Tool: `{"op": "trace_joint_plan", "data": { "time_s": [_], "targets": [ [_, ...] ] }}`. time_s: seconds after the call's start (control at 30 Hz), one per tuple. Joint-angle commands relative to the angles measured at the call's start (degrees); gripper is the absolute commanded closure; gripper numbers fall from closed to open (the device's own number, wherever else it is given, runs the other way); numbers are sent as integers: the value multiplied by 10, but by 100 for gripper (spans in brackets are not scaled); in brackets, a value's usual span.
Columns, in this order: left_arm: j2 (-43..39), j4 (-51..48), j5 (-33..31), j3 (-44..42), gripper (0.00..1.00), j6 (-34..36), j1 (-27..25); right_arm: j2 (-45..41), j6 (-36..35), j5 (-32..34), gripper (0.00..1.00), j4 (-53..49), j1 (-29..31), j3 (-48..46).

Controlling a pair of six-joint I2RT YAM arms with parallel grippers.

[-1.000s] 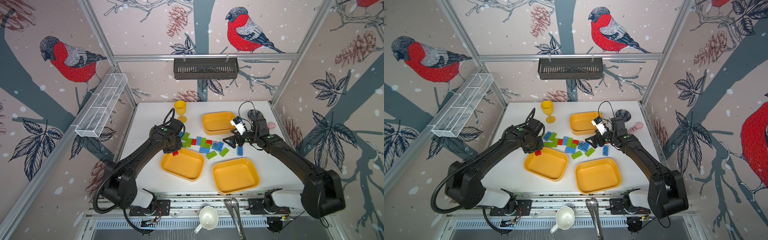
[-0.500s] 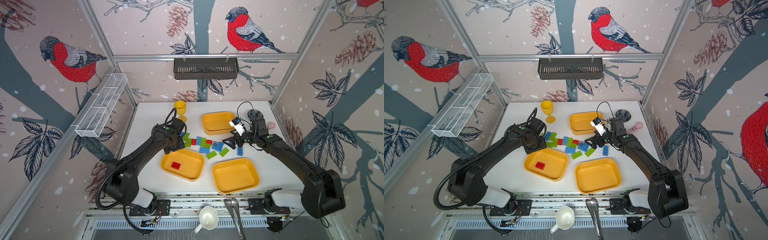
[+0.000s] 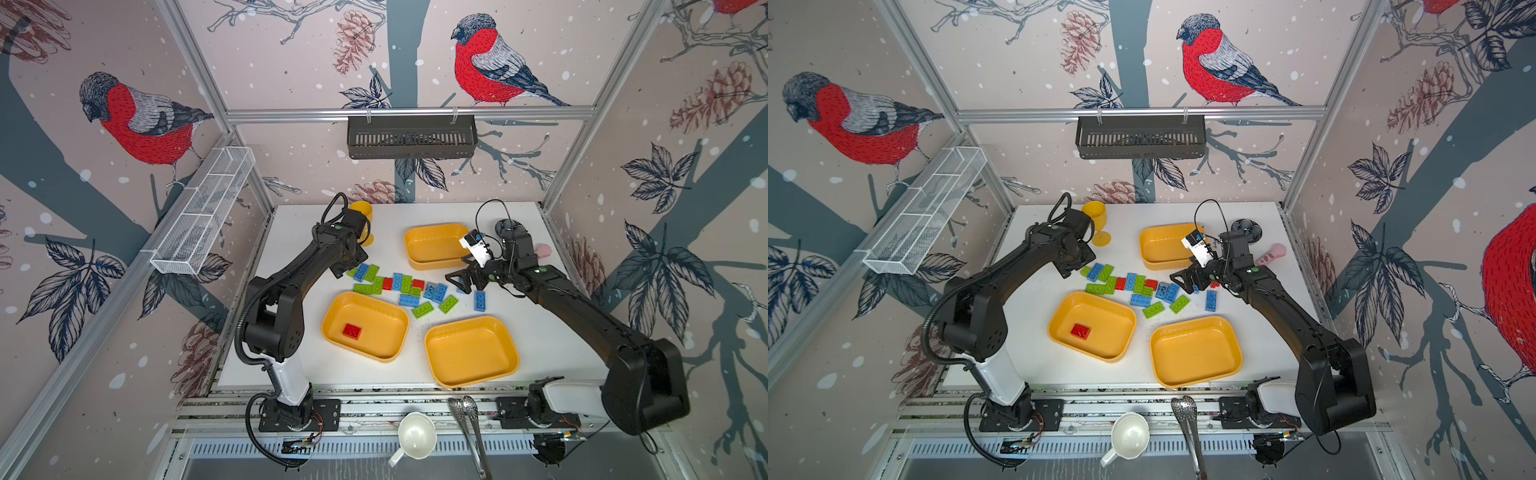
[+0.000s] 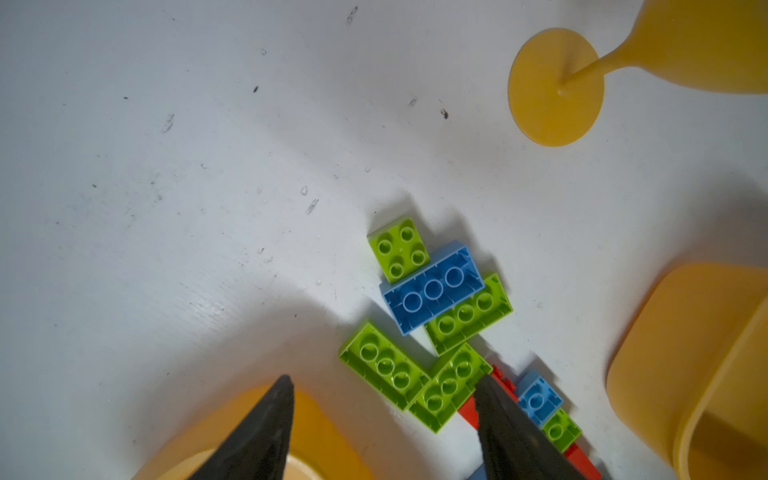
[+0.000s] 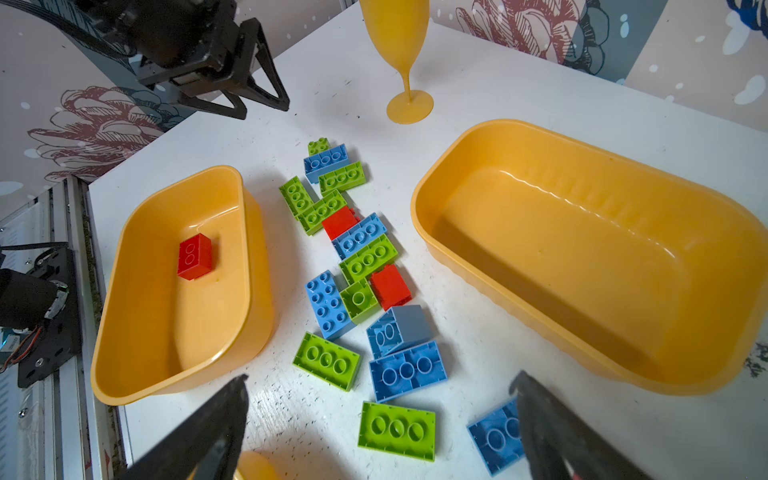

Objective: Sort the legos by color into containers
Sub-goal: 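Return the left gripper to the pile and grasp a lime-green brick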

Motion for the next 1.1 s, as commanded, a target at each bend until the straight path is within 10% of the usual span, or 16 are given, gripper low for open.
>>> {"op": "trace_joint_plan", "data": {
  "time_s": [0.0,1.07],
  "targets": [
    [33,16,-13,17,31,-23,9,1,-7,-1,1,12,-3,9],
    [145,102,34,5,65,-41,32,5,-17,-3,1,-14,-18,8]
  ]
}}
